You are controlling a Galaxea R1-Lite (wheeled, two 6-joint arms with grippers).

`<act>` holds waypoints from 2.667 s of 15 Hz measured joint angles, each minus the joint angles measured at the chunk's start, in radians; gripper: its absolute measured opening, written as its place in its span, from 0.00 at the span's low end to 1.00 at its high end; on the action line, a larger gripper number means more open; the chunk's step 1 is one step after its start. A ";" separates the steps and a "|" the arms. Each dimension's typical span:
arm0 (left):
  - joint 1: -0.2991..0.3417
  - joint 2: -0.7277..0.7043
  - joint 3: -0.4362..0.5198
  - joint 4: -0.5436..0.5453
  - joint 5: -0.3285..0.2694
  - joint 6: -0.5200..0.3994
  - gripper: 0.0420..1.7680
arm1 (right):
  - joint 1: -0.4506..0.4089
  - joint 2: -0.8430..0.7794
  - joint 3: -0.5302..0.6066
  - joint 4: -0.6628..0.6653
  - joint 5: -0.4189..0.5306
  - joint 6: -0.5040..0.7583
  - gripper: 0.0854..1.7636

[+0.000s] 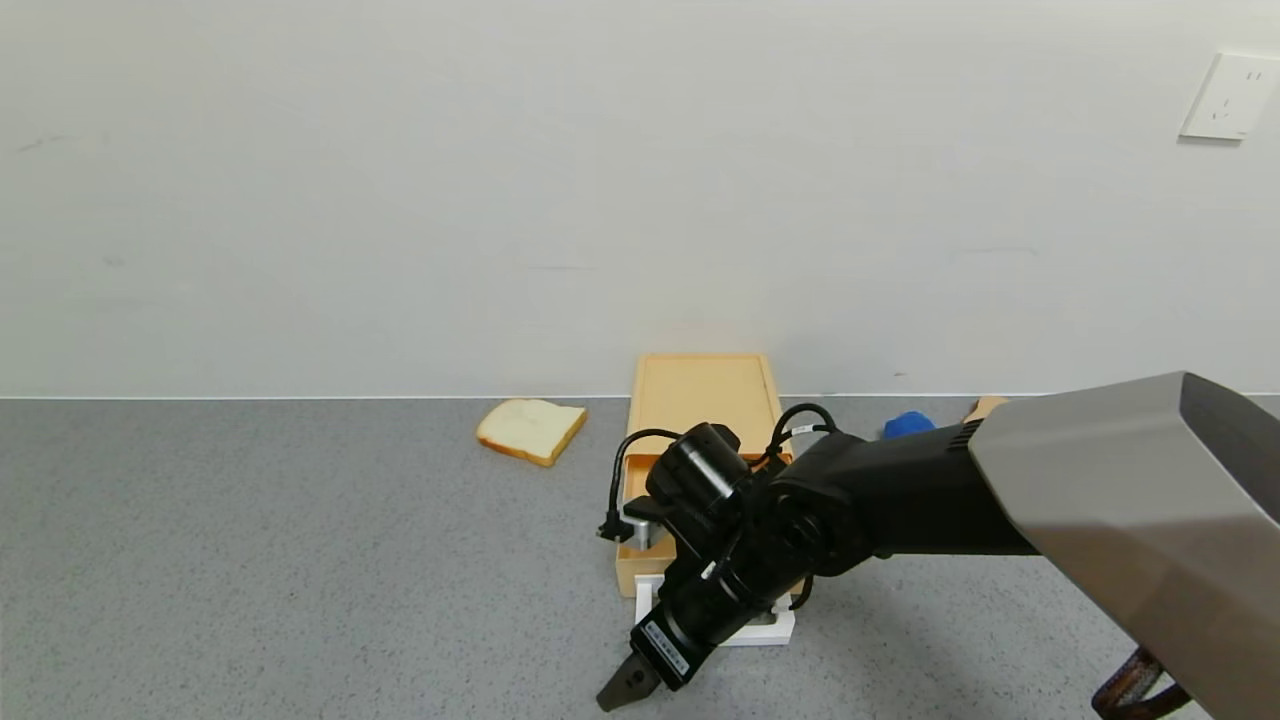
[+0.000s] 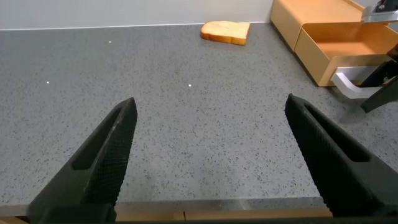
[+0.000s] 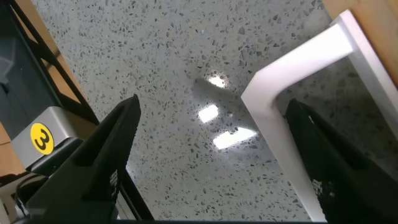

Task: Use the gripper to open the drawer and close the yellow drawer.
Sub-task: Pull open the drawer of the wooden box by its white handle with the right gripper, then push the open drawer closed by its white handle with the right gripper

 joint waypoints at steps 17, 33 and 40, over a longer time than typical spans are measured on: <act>0.000 0.000 0.000 0.000 0.000 0.000 0.97 | 0.030 -0.032 0.089 -0.046 -0.029 0.059 0.97; 0.000 0.000 0.000 0.000 0.000 0.000 0.97 | 0.025 -0.190 0.096 -0.045 -0.039 0.083 0.97; 0.000 0.000 0.000 0.000 0.000 0.000 0.97 | -0.016 -0.397 0.182 -0.055 -0.126 0.083 0.97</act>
